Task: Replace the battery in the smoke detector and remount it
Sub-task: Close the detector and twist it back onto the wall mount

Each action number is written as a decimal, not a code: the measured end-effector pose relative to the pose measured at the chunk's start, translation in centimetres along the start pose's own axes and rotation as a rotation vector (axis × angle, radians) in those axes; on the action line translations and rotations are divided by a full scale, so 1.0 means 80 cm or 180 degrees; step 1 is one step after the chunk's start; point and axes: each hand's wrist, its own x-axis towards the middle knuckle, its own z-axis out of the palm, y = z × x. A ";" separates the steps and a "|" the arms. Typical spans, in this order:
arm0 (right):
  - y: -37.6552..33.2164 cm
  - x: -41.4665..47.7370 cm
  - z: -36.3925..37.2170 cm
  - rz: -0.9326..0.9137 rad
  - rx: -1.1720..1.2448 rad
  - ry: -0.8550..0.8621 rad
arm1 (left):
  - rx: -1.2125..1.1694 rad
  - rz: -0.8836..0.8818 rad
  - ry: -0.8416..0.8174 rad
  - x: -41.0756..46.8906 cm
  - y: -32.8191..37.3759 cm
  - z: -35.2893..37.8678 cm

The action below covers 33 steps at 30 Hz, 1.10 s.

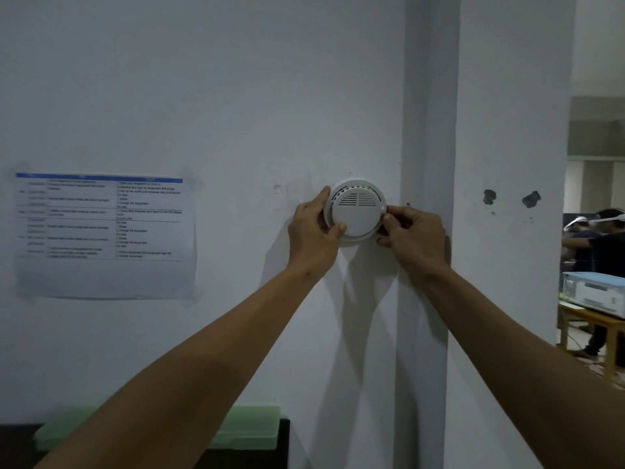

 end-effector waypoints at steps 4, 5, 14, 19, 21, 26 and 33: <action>-0.002 0.001 0.000 0.0076 0.0041 -0.0015 | -0.0014 -0.0004 0.0000 -0.001 0.002 -0.001; -0.002 0.000 0.000 0.0102 0.0050 -0.0015 | -0.0021 0.0004 -0.0006 -0.001 0.002 -0.001; 0.000 0.000 0.000 0.0065 0.0097 -0.0006 | -0.0072 0.0159 -0.0051 0.000 0.003 -0.005; -0.002 -0.001 -0.002 0.0006 0.0081 0.0031 | -0.0033 0.0174 -0.0053 0.002 0.000 -0.004; -0.001 -0.002 -0.004 -0.0111 -0.0107 0.0027 | -0.0042 0.0120 -0.0055 0.000 0.000 -0.004; -0.005 -0.014 0.004 -0.0709 -0.0760 -0.0024 | 0.0092 0.0100 0.0053 -0.006 0.000 0.005; -0.007 -0.021 0.007 -0.0801 -0.0901 -0.0070 | 0.0066 0.0087 0.0112 -0.011 0.000 0.010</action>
